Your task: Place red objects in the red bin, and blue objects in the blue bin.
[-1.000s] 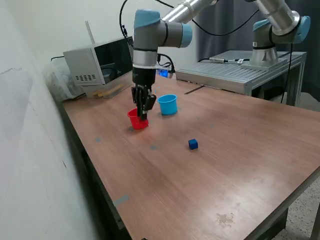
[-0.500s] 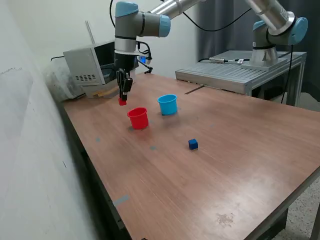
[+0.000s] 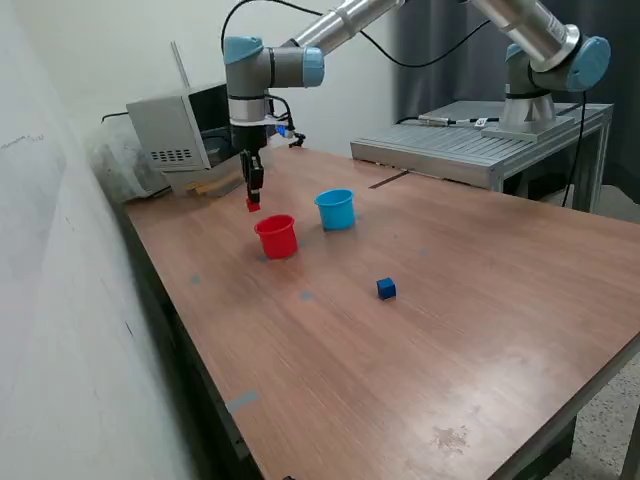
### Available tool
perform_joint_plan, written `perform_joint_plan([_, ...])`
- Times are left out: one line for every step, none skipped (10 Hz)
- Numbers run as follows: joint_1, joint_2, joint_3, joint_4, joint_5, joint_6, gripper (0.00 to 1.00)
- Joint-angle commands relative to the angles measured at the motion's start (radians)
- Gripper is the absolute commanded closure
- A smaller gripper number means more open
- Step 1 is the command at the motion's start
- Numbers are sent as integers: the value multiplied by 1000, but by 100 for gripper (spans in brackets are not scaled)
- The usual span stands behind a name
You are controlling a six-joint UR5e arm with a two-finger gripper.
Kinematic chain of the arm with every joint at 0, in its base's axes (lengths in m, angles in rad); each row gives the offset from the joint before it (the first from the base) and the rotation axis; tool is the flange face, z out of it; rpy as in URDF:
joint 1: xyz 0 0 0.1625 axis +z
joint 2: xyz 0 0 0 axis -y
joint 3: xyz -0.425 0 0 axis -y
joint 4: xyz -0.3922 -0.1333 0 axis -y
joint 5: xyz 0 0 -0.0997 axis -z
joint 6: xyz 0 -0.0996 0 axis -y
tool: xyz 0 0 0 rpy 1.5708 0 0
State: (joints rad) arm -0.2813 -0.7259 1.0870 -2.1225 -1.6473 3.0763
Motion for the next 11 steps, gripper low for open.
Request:
perform_joint_plan([7,-4,13,33,-2,-10,100])
perform_joint_plan([10,-6,13,50,-2,-10,100])
perform_joint_plan([11,-6,11,59,-2,-11,100])
perform_joint_plan([13,-6,11,61,0,-11,100])
perform_joint_plan([13,-6,11,76,1,-11,100])
perform_joint_plan([13,-6,11,87,4,-11,100])
perform_joint_plan([13,-6,11,90,7,-11,100])
perform_joint_plan([14,-6,16,98,9,-11,100])
perform_joint_plan([37,-12,24,111,10,-11,100])
perform_joint_plan([46,-23,34,111,14,-14,100])
perform_joint_plan([60,-32,42,111,38,-22,100])
